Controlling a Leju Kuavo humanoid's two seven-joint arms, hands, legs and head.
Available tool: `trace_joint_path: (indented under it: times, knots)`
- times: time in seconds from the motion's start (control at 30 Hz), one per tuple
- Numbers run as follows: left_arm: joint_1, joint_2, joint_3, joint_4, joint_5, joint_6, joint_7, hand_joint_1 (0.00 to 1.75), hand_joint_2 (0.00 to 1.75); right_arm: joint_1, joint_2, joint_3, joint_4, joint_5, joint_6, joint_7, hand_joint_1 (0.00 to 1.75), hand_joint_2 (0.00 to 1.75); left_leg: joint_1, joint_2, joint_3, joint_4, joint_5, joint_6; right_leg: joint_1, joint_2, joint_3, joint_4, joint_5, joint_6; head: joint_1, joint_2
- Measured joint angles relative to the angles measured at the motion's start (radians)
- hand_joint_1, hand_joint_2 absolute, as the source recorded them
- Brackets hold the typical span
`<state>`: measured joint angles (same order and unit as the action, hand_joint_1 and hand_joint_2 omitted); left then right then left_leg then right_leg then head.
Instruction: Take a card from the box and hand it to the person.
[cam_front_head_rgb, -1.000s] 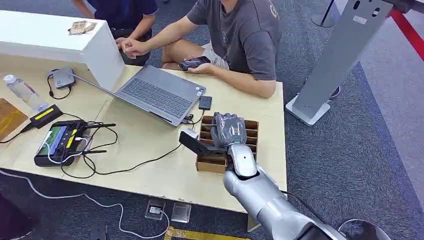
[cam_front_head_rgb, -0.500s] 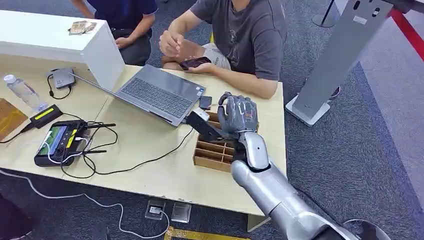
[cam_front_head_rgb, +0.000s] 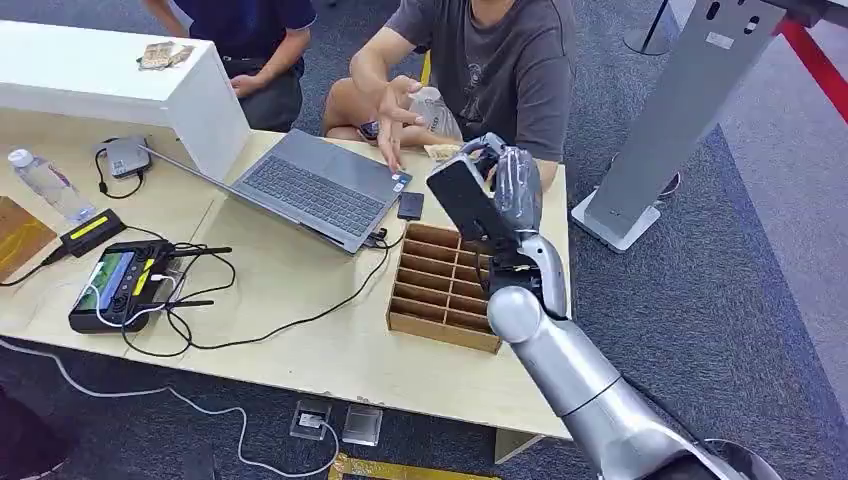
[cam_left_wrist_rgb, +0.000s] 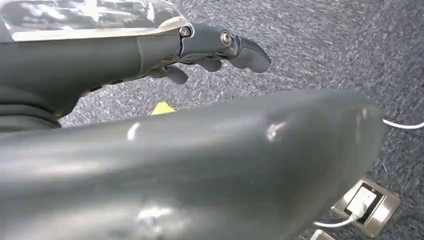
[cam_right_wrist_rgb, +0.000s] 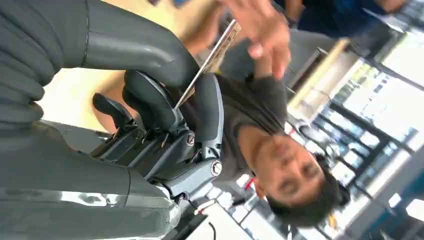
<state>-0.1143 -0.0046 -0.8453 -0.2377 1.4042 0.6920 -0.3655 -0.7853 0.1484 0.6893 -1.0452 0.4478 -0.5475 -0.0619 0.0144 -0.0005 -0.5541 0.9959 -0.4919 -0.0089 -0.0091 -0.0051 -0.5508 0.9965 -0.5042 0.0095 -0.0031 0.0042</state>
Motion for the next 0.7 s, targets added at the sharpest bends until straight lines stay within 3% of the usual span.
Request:
trace_joint_path:
  times: [0.07,0.1,0.3,0.33,0.7]
  knots:
    - [0.0,0.0,0.0,0.0,-0.004,-0.002,0.002,0.0,0.0,-0.025,-0.003,-0.016,0.012,-0.028,-0.029,-0.031,1.57,1.75,0.0,0.0,0.0,0.0,0.0,0.0,0.0,0.0,0.0,0.0,0.0,0.0,0.001,0.0]
    - [0.0,0.0,0.0,0.0,-0.008,-0.004,0.003,0.0,0.0,-0.037,-0.005,-0.021,0.021,-0.039,-0.039,-0.042,1.66,1.75,0.0,0.0,0.0,0.0,0.0,0.0,0.0,0.0,0.0,0.0,0.0,0.0,0.001,0.0]
    - [-0.002,0.0,-0.003,0.0,-0.026,-0.012,0.003,0.0,0.0,-0.109,-0.011,-0.058,0.118,-0.079,-0.075,-0.079,1.61,1.75,0.0,0.0,0.0,0.0,0.0,0.0,0.0,0.0,0.0,0.0,0.0,0.0,0.0,0.0]
    - [-0.002,0.0,-0.003,0.0,-0.028,-0.011,0.003,0.0,0.0,-0.119,-0.011,-0.061,0.141,-0.08,-0.074,-0.08,1.66,1.75,0.0,0.0,0.0,0.0,0.0,0.0,0.0,0.0,0.0,0.0,0.0,0.0,0.0,0.0]
    - [-0.002,0.0,-0.004,0.0,-0.03,0.008,0.015,0.0,0.0,-0.167,0.032,-0.063,0.349,-0.115,-0.002,-0.106,1.61,1.75,0.0,0.0,0.0,0.0,0.0,0.0,0.0,0.0,0.0,0.0,0.0,0.0,0.0,0.0]
